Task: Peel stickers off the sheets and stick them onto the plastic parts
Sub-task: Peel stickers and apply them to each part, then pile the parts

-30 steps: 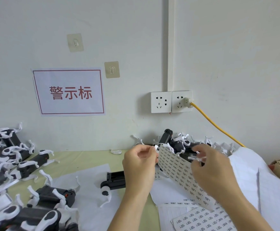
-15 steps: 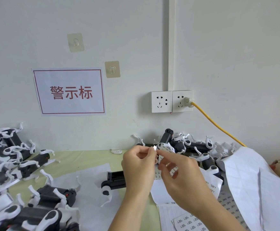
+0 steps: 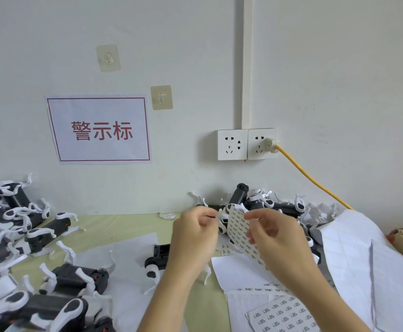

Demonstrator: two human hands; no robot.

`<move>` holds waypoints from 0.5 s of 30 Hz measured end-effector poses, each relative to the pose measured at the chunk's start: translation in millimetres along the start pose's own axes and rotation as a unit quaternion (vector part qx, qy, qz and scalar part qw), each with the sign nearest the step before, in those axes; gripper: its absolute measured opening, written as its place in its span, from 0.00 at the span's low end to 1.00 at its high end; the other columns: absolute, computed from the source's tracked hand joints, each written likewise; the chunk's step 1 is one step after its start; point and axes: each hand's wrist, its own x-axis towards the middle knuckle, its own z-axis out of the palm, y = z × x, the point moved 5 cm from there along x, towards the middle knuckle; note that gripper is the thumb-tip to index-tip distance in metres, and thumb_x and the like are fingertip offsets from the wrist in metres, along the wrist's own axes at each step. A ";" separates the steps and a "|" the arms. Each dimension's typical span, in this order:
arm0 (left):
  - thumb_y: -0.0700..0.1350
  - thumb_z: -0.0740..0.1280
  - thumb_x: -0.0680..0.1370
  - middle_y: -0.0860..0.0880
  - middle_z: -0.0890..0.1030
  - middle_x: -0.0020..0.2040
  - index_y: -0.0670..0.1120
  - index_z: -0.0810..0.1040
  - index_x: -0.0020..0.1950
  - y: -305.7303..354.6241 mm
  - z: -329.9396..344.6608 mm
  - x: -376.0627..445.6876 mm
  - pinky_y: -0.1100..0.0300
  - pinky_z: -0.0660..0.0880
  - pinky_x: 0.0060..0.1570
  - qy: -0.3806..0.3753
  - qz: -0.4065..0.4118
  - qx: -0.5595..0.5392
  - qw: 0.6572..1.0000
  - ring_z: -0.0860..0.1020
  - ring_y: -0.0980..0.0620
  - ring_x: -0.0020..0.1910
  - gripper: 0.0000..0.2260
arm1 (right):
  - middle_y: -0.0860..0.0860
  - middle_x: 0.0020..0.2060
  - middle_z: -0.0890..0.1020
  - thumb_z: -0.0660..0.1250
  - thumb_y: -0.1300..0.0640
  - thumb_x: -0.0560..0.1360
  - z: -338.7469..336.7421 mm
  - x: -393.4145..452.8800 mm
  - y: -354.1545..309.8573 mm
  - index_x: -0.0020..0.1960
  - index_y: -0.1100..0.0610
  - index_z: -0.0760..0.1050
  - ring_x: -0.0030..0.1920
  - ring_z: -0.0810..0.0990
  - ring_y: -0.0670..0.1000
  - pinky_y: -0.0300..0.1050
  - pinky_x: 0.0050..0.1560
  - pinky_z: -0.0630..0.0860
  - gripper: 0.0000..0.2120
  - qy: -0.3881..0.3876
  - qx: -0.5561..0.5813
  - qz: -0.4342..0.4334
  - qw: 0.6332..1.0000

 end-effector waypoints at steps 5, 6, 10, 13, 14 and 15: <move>0.42 0.63 0.76 0.56 0.75 0.62 0.57 0.71 0.67 -23.0 -26.3 6.4 0.55 0.65 0.65 -0.100 -0.066 0.293 0.949 0.73 0.54 0.63 0.20 | 0.49 0.30 0.81 0.58 0.64 0.79 -5.2 2.3 6.2 0.45 0.55 0.79 0.33 0.80 0.47 0.40 0.32 0.74 0.12 -0.043 0.098 0.110 0.988; 0.42 0.63 0.76 0.55 0.72 0.66 0.59 0.67 0.70 -30.2 -26.3 5.3 0.52 0.61 0.68 -0.149 -0.085 0.356 0.919 0.70 0.52 0.66 0.24 | 0.49 0.29 0.80 0.58 0.65 0.78 -4.6 2.1 7.1 0.45 0.56 0.78 0.33 0.80 0.48 0.43 0.34 0.73 0.12 -0.053 0.109 0.120 0.985; 0.36 0.60 0.73 0.53 0.72 0.65 0.60 0.59 0.74 -47.8 -22.4 1.6 0.45 0.57 0.68 -0.209 -0.112 0.480 0.845 0.66 0.49 0.67 0.33 | 0.52 0.31 0.79 0.57 0.66 0.78 -1.1 0.4 7.7 0.42 0.58 0.76 0.33 0.80 0.51 0.48 0.38 0.71 0.12 -0.094 0.142 0.142 0.975; 0.34 0.59 0.74 0.53 0.76 0.58 0.55 0.65 0.67 -47.0 -28.1 6.3 0.47 0.58 0.63 -0.138 -0.105 0.488 0.855 0.72 0.49 0.61 0.25 | 0.53 0.32 0.79 0.56 0.67 0.77 1.4 -0.1 8.4 0.44 0.59 0.76 0.34 0.80 0.52 0.47 0.37 0.71 0.11 -0.116 0.145 0.153 0.971; 0.36 0.60 0.74 0.53 0.77 0.55 0.54 0.67 0.65 -46.7 -29.4 7.7 0.48 0.59 0.62 -0.122 -0.099 0.477 0.864 0.74 0.49 0.58 0.22 | 0.53 0.32 0.79 0.57 0.67 0.77 1.5 0.0 8.9 0.45 0.59 0.77 0.34 0.80 0.51 0.46 0.37 0.71 0.11 -0.119 0.144 0.155 0.970; 0.38 0.63 0.75 0.54 0.78 0.53 0.53 0.67 0.62 -47.0 -30.2 9.4 0.49 0.60 0.60 -0.110 -0.091 0.458 0.877 0.76 0.49 0.55 0.18 | 0.53 0.32 0.79 0.57 0.68 0.77 1.2 0.1 9.1 0.45 0.60 0.77 0.34 0.81 0.52 0.46 0.37 0.71 0.11 -0.120 0.142 0.156 0.970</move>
